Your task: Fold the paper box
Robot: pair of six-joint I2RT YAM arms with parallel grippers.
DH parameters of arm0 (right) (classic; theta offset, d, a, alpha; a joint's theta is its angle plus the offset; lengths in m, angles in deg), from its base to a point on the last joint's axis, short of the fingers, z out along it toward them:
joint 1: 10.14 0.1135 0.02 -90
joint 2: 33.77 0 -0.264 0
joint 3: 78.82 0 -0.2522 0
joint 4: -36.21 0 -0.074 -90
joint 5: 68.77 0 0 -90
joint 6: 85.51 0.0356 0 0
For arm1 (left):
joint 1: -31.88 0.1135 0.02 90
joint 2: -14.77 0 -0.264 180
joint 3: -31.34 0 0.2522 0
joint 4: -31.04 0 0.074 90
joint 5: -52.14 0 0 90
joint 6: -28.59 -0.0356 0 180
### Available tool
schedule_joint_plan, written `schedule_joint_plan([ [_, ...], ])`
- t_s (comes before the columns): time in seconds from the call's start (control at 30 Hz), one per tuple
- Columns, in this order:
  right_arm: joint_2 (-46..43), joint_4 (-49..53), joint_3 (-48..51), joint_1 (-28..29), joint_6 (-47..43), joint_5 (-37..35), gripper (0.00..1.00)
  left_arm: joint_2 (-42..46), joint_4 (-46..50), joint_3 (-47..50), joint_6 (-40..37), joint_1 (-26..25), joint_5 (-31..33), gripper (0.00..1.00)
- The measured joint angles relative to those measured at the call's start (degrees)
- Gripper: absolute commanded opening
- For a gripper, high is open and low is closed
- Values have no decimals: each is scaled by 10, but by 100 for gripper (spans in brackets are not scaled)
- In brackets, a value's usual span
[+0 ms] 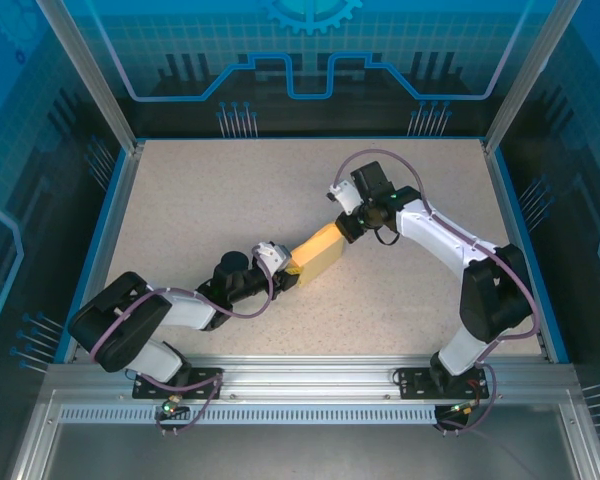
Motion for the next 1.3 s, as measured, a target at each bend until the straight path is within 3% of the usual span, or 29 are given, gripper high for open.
schedule_joint_plan([
  [0.27, 0, -11, 9, 0, -33, 0, 0, 0, 0, 0, 0, 0, 0, 37],
  [0.8, -43, -74, 84, 2, -18, -14, 0, -15, -11, 0, -4, 0, 0, 39],
  [0.93, -53, -83, 95, 6, 5, -24, 0, -15, -11, 0, -4, 0, 0, 44],
  [1.17, -76, -89, 119, 27, 56, -59, 0, -15, 0, 0, -1, 0, 13, 63],
  [1.3, -88, -93, 130, 43, 80, -87, 0, -7, 9, 0, 2, 0, 19, 68],
])
